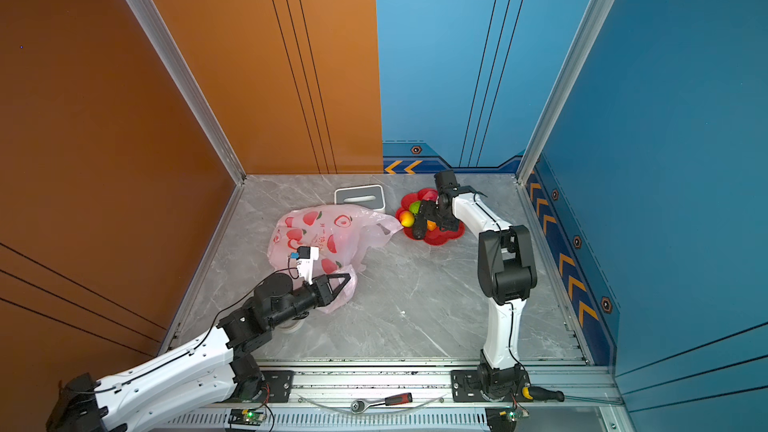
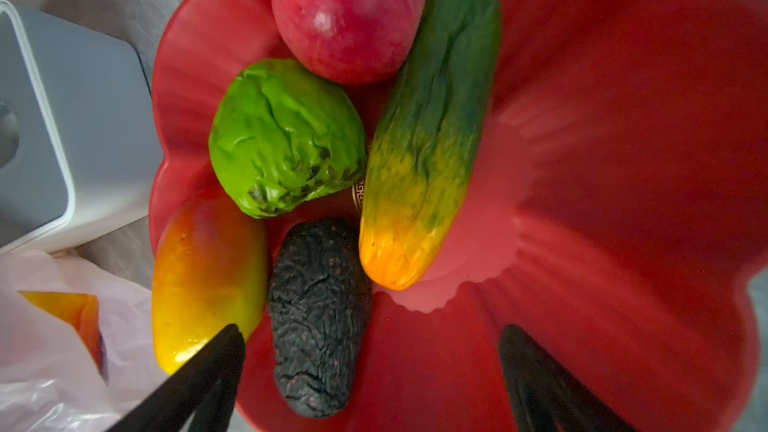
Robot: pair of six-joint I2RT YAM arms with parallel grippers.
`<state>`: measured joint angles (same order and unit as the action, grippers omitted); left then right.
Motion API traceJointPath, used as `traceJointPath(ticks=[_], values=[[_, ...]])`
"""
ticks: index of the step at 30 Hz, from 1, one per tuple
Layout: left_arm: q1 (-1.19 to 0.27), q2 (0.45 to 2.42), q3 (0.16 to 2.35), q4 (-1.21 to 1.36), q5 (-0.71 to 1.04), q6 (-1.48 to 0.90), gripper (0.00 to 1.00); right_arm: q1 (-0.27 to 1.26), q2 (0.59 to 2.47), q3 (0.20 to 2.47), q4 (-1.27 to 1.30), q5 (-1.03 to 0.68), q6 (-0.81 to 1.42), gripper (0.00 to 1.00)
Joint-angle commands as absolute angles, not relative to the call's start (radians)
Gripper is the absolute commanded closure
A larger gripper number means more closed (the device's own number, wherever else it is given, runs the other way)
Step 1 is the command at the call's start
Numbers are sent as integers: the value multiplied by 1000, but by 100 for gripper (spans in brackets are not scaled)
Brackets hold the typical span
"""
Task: Place the fruits into the plastic bag
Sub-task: 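Lower the right gripper and grasp the green-yellow papaya in the bowl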
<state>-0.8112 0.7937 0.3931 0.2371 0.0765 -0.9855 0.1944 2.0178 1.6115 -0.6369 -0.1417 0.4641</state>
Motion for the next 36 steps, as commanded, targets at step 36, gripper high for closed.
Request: traceJointPath(ticks=[36], values=[[-792,697,373,188,55,-995,100,150,2272,1823,-672,-58,461,36]])
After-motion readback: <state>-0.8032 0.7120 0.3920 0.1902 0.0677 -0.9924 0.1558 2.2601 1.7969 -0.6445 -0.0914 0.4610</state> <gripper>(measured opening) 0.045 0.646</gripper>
